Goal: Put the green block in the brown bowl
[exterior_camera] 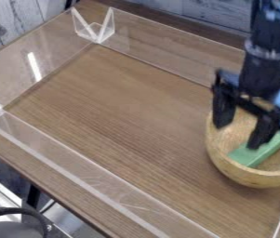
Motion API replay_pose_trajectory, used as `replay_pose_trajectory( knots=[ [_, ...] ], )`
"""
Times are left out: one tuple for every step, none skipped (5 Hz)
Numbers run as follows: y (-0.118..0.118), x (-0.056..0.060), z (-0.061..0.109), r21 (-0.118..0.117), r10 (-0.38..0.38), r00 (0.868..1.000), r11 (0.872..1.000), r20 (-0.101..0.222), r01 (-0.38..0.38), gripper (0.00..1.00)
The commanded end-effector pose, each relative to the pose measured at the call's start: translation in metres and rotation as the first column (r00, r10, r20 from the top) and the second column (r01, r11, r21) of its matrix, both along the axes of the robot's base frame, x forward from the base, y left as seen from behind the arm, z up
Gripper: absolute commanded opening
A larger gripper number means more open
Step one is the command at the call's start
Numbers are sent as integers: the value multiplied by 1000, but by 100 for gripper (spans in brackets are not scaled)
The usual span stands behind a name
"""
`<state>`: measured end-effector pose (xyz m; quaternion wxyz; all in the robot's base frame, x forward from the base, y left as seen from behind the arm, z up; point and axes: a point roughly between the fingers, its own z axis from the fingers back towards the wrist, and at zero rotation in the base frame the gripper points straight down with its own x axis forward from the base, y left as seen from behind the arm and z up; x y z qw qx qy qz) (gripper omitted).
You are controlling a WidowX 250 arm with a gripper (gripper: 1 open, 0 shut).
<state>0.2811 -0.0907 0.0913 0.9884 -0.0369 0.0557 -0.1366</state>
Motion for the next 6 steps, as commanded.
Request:
replay_pose_trajectory(
  knots=[
    [9,11,51,-18,42,991,999,129,-40,100],
    [22,11,77,-17,67,984,998,167,-65,100],
    [40,6,81,-7,97,981,995,169,-98,100],
    [81,-1,81,14,176,971,983,164,-181,100],
    [121,-12,78,25,221,961,973,164,-228,100],
    [136,-19,72,34,216,963,974,162,-224,100]
  ],
)
